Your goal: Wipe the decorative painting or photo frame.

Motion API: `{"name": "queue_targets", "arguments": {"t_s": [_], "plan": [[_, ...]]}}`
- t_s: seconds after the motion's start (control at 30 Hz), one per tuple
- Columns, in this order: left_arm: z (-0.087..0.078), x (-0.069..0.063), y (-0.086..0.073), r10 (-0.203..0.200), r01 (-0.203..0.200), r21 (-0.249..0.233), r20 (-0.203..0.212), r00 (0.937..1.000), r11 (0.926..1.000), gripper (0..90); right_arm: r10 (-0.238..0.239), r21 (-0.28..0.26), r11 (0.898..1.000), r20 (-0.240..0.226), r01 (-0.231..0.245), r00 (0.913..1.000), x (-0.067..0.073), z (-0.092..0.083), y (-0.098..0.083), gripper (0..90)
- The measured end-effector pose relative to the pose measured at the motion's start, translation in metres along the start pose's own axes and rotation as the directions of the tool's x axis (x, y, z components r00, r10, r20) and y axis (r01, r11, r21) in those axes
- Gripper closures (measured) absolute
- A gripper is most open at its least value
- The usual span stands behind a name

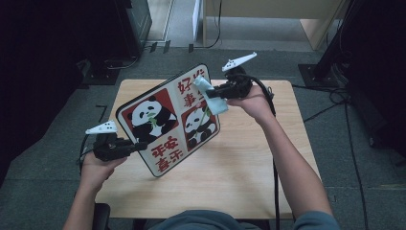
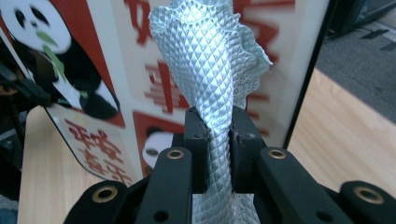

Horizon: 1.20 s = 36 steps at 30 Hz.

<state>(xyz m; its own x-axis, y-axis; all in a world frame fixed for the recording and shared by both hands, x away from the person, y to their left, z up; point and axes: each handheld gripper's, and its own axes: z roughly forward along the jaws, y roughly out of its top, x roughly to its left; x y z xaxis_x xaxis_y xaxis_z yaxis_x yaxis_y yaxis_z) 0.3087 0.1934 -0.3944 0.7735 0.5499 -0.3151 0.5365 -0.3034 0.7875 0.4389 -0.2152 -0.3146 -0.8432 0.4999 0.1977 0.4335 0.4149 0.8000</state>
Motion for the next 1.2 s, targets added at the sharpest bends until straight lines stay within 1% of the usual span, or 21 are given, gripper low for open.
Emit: {"name": "queue_targets", "arguments": {"t_s": [0.1, 0.13, 0.27, 0.33, 0.4, 0.53, 0.6, 0.63, 0.7, 0.87, 0.93, 1.13, 1.2], "plan": [[0.000, 0.000, 0.000, 0.003, -0.003, -0.001, -0.002, 1.0000, 1.0000, 79.0, -0.021, -0.003, 1.000, 0.009, 0.021, 0.9997, 0.002, -0.002, 0.015, 80.6], [0.000, 0.000, 0.000, 0.003, -0.003, -0.001, -0.002, 1.0000, 1.0000, 79.0, -0.021, -0.004, 1.000, 0.014, 0.021, 0.9997, 0.003, -0.003, 0.020, 80.6], [0.000, 0.000, 0.000, 0.005, -0.005, 0.002, -0.001, 1.0000, 1.0000, 79.1, -0.041, -0.027, 0.999, 0.027, 0.041, 0.9988, 0.007, -0.006, 0.037, 80.6], [0.000, 0.000, 0.000, 0.009, -0.009, 0.004, -0.001, 1.0000, 0.9999, 79.1, -0.044, -0.037, 0.998, 0.034, 0.046, 0.9985, 0.007, -0.006, 0.043, 80.5], [0.000, 0.000, 0.000, 0.016, -0.016, 0.002, -0.004, 0.9999, 0.9999, 79.2, -0.044, -0.029, 0.999, 0.042, 0.045, 0.9982, 0.006, -0.004, 0.045, 80.6], [-0.001, 0.001, 0.000, 0.016, -0.016, 0.003, -0.001, 0.9999, 0.9999, 79.2, -0.046, -0.008, 0.999, 0.044, 0.046, 0.9980, 0.005, 0.004, 0.040, 80.6], [-0.001, 0.001, 0.000, 0.015, -0.015, 0.002, 0.000, 0.9999, 0.9999, 79.2, -0.040, -0.009, 0.999, 0.041, 0.040, 0.9984, 0.004, 0.005, 0.038, 80.6], [0.000, 0.001, 0.000, 0.013, -0.013, 0.001, 0.001, 0.9999, 0.9999, 79.1, -0.034, -0.010, 0.999, 0.038, 0.035, 0.9987, 0.002, 0.008, 0.034, 80.5], [0.000, 0.001, 0.000, 0.011, -0.011, 0.001, 0.001, 0.9999, 0.9999, 79.1, -0.029, -0.001, 1.000, 0.034, 0.029, 0.9990, 0.001, 0.010, 0.031, 80.5], [0.000, 0.001, 0.000, 0.007, -0.007, -0.001, 0.002, 1.0000, 1.0000, 79.1, -0.027, -0.005, 1.000, 0.024, 0.027, 0.9993, 0.000, 0.014, 0.023, 80.5], [0.000, 0.001, 0.000, 0.003, -0.003, 0.000, 0.003, 1.0000, 1.0000, 79.0, -0.020, -0.003, 1.000, 0.017, 0.020, 0.9997, -0.001, 0.016, 0.016, 80.5], [0.000, 0.001, 0.001, 0.001, -0.001, 0.005, 0.000, 1.0000, 1.0000, 78.9, -0.011, 0.006, 1.000, 0.009, 0.011, 0.9999, 0.000, 0.019, 0.007, 80.5], [0.000, 0.001, 0.001, 0.001, -0.001, 0.005, 0.000, 1.0000, 1.0000, 79.0, -0.010, 0.010, 1.000, 0.009, 0.010, 0.9999, 0.000, 0.022, 0.000, 80.5]]}}
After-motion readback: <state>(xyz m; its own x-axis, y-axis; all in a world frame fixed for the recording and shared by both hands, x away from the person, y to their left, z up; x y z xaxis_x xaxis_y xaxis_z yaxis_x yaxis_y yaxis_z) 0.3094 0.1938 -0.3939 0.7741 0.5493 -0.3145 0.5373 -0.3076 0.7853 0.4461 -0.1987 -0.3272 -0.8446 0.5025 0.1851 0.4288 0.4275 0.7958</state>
